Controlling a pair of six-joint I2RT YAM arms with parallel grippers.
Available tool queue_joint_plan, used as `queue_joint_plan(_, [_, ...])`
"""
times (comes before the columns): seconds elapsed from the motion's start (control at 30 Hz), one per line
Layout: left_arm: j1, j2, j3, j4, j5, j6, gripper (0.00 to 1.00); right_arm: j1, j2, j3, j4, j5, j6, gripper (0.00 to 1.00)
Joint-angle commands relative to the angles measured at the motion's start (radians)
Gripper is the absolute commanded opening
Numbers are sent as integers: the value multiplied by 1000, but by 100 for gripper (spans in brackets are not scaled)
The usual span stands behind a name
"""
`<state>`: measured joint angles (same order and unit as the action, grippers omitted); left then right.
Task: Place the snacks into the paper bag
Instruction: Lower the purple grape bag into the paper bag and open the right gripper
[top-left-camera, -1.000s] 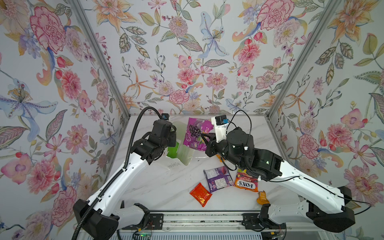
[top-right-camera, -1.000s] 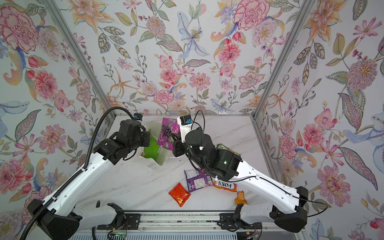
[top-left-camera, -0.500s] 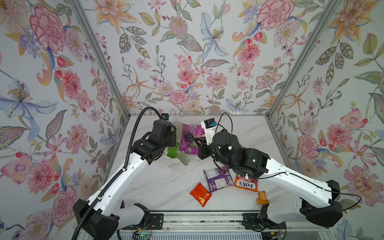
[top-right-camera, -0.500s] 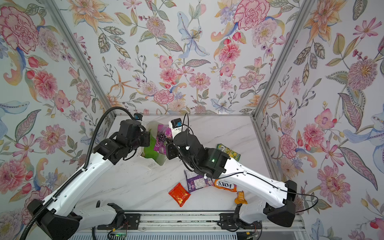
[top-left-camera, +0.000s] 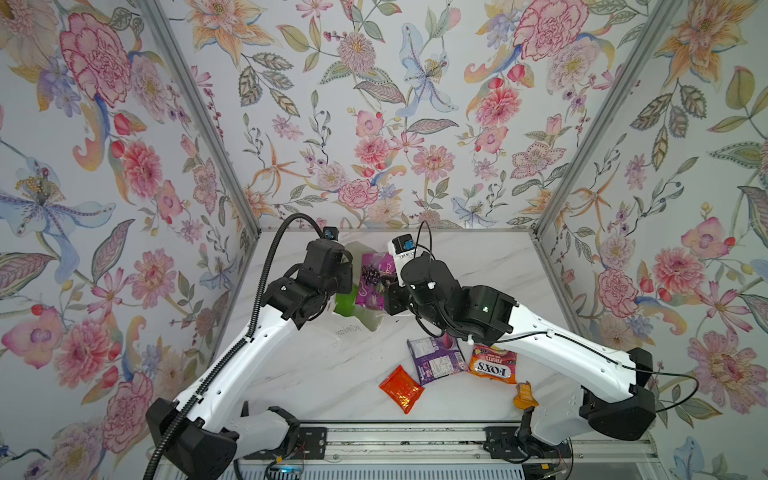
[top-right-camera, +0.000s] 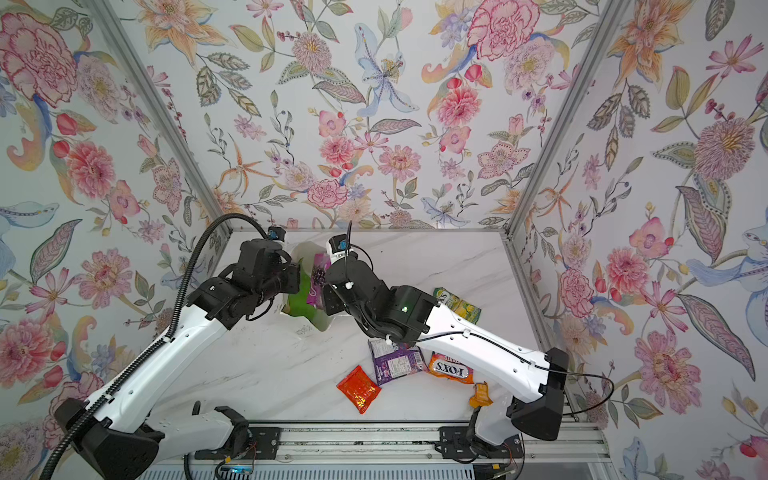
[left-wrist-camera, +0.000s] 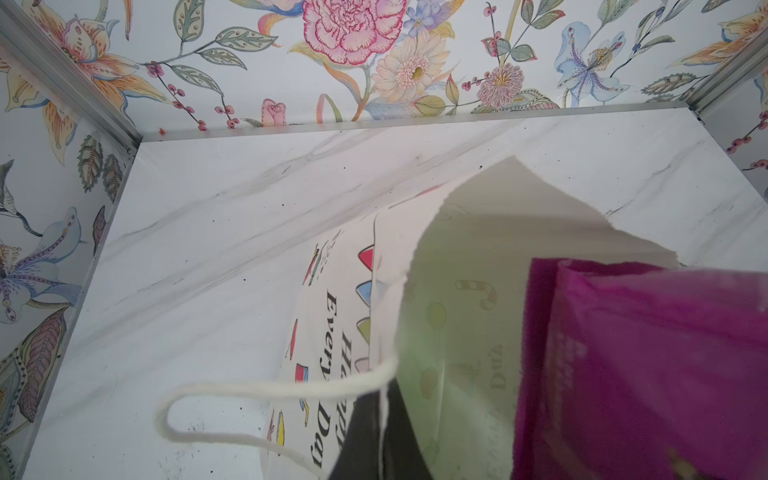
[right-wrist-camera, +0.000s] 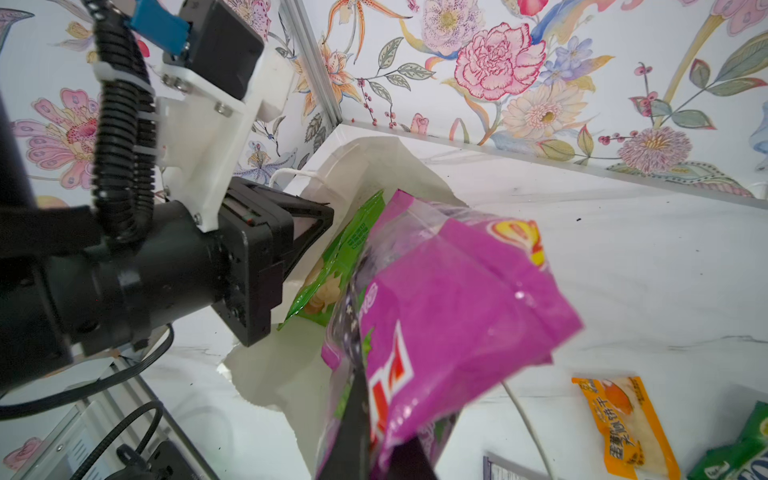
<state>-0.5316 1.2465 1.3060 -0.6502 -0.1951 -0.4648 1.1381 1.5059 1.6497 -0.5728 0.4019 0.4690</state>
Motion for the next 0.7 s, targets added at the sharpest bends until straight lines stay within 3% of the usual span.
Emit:
queue_joint_plan(0.0, [-17,-1,29,21,-18,-10,0,-9,6,75,21,30,23,0])
queue_joint_plan(0.67, [-35,-7,32,26,-9,-20,0,-98,165,161,-5,-137,71,0])
